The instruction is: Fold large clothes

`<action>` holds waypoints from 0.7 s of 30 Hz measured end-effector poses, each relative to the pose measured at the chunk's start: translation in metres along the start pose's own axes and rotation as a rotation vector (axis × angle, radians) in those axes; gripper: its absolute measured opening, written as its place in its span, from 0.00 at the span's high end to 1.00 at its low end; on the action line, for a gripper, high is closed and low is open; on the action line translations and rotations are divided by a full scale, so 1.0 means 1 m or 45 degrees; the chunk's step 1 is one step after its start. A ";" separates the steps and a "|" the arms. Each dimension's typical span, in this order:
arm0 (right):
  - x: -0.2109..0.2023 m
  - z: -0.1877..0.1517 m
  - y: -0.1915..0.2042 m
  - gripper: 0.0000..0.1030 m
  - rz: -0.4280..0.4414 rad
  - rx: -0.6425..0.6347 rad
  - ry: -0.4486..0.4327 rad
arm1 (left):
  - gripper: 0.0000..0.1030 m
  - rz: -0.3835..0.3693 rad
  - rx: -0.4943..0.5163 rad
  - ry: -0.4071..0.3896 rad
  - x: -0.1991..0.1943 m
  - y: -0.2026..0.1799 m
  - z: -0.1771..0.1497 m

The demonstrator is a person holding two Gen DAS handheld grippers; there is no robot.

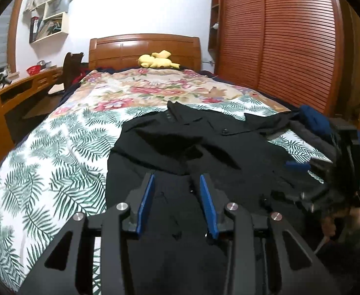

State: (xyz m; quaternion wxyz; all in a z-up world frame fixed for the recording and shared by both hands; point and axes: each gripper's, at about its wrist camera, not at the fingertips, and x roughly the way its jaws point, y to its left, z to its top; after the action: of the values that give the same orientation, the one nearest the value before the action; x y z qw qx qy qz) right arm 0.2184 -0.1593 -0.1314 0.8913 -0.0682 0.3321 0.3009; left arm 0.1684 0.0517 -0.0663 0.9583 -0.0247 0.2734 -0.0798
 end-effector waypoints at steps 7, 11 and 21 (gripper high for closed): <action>0.024 -0.018 0.019 0.03 0.124 0.022 0.119 | 0.65 0.022 0.003 0.045 0.011 -0.005 -0.015; 0.029 -0.024 0.024 0.09 0.152 0.009 0.149 | 0.65 0.019 0.014 0.039 0.009 -0.012 -0.016; 0.017 -0.027 0.026 0.71 0.193 -0.058 0.107 | 0.65 0.027 -0.027 0.042 0.010 -0.009 -0.014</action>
State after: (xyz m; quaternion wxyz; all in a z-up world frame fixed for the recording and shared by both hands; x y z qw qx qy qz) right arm 0.1987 -0.1387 -0.1608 0.8495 -0.0758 0.3665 0.3718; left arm 0.1677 0.0408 -0.0828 0.9541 -0.0306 0.2903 -0.0672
